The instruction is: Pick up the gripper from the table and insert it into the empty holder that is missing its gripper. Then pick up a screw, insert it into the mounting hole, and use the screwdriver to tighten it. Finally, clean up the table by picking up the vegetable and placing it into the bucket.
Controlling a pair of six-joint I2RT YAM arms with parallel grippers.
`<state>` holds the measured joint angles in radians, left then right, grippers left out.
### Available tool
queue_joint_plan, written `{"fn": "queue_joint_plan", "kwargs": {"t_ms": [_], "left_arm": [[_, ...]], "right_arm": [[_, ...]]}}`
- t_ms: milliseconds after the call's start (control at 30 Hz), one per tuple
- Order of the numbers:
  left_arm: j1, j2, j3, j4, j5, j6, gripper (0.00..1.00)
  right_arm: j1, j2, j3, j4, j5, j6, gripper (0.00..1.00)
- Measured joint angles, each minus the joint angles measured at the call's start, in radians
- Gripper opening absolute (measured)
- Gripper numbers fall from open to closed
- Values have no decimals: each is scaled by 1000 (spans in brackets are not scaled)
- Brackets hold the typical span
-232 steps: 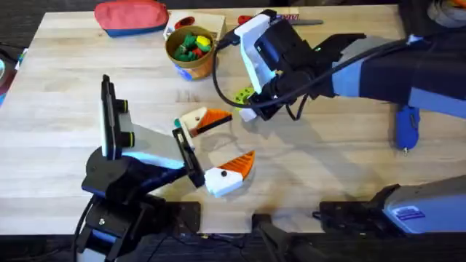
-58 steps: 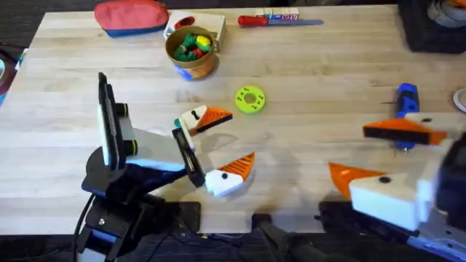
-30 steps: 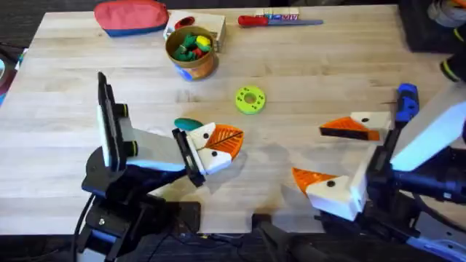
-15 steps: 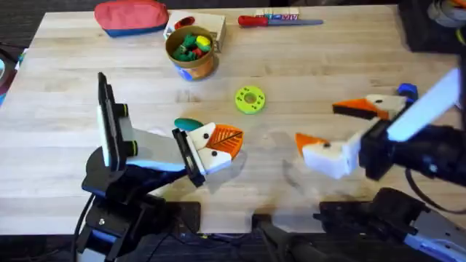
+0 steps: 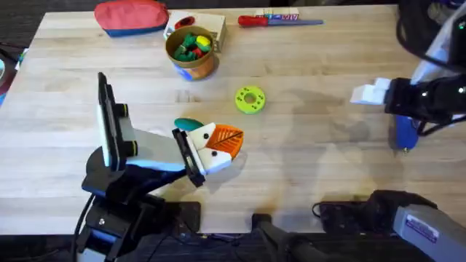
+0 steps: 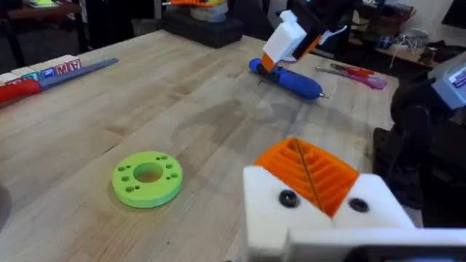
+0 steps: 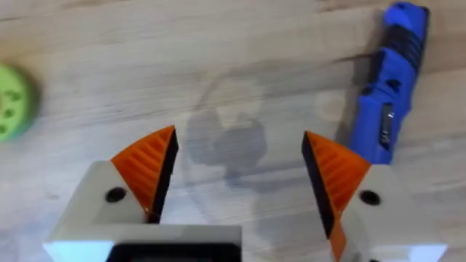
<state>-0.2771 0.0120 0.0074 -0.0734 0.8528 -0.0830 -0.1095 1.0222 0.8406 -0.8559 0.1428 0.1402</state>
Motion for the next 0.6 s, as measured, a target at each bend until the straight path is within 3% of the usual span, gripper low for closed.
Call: {"fn": "queue_joint_plan", "kwargs": {"t_ms": [100,233,433,600], "left_arm": [[0,0,0,0,0,0,5],[0,0,0,0,0,0,5],[0,0,0,0,0,0,5],[0,0,0,0,0,0,5]], "right_arm": [[-154,106,7,-1,2,-19,991],[-284,227,63,-2,5,-92,991],[-360,367,204,36,11,-211,991],[-381,479,258,63,15,-300,992]]}}
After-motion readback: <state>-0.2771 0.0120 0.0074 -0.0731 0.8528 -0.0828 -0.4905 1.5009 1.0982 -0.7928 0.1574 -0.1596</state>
